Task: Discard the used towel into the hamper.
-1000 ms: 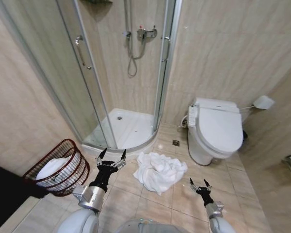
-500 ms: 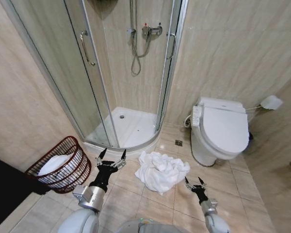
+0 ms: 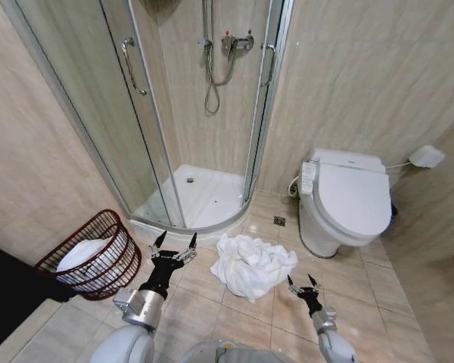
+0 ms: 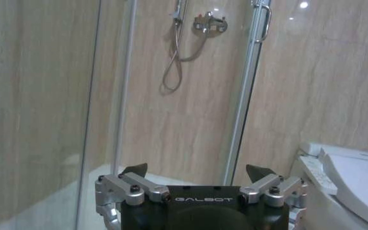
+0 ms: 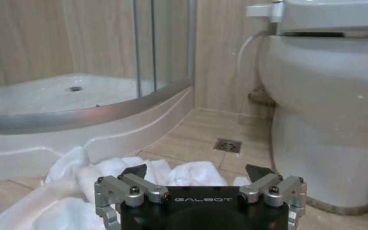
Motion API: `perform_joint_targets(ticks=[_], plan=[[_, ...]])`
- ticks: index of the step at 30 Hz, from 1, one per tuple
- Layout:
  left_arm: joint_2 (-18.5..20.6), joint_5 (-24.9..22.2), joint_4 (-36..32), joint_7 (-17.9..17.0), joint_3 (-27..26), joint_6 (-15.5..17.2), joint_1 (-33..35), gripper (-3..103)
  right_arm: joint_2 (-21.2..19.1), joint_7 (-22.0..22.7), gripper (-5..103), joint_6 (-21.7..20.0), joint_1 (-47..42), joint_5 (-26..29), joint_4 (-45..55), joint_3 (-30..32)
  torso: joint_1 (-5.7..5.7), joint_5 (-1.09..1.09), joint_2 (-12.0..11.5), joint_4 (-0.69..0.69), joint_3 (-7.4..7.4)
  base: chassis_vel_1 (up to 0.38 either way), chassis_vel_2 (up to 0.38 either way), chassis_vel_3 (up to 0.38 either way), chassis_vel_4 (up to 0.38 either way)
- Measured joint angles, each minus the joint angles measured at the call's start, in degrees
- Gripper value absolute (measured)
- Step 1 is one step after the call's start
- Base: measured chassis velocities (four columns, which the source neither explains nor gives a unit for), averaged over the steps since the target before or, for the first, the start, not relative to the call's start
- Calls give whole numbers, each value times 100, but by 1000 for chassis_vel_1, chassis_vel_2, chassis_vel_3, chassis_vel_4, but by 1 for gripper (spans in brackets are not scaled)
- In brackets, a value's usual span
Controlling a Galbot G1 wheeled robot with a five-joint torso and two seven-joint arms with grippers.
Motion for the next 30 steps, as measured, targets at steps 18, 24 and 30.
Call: perform_joint_targets(ticks=[18, 24, 30], plan=[[0, 0, 0, 0, 0, 0, 0, 100, -4, -96, 100, 31, 481, -345, -448, -195, -176, -1, -436, -1, -259, 10, 13, 15, 9], [0, 0, 0, 0, 0, 0, 0, 100, 135, 11, 100, -389, 567, -458, -360, -405, -225, -1, -574, 1, -349, 69, 69, 72, 74], [0, 0, 0, 0, 0, 0, 0, 100, 172, 282, 100, -857, 628, -475, -584, -561, -273, 0, -695, 1, -422, 41, 46, 37, 38]])
